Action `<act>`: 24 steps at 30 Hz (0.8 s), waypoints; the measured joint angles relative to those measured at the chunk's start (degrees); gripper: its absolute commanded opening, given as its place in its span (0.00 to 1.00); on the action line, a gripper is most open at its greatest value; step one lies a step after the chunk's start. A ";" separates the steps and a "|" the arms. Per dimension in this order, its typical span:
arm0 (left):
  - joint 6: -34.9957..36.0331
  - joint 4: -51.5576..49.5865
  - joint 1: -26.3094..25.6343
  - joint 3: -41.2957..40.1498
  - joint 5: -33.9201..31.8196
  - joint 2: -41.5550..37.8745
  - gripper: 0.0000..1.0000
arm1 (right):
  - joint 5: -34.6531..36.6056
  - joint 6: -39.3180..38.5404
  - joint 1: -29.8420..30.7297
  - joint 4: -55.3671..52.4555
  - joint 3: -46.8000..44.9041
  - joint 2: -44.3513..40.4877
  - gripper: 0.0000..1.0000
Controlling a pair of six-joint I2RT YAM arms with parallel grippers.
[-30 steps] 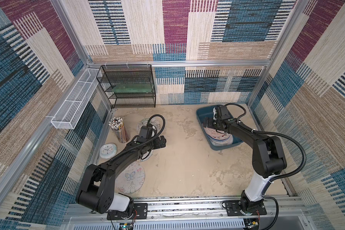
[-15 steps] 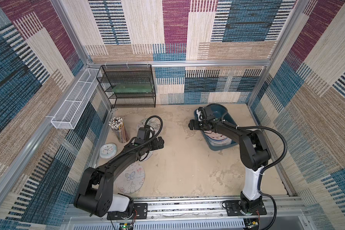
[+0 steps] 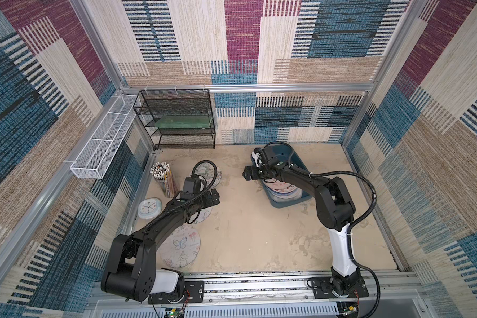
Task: Put the coasters into the storage box
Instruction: Move the storage box to the center of the board.
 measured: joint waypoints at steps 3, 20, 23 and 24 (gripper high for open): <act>-0.46 -0.85 1.22 -0.07 -0.24 -0.02 0.97 | -1.49 0.20 1.03 -0.09 1.36 0.57 0.95; -5.86 -2.51 8.96 -0.85 -1.79 1.44 0.97 | 7.17 -0.79 12.96 -1.05 2.97 -2.23 0.95; -6.64 -2.51 10.38 -0.85 -1.79 2.01 0.97 | 7.37 -1.18 14.91 -1.22 4.17 -1.05 0.95; -7.02 -2.51 10.78 -0.85 -1.75 2.16 0.97 | 7.34 -1.27 15.21 -1.20 4.61 -0.35 0.95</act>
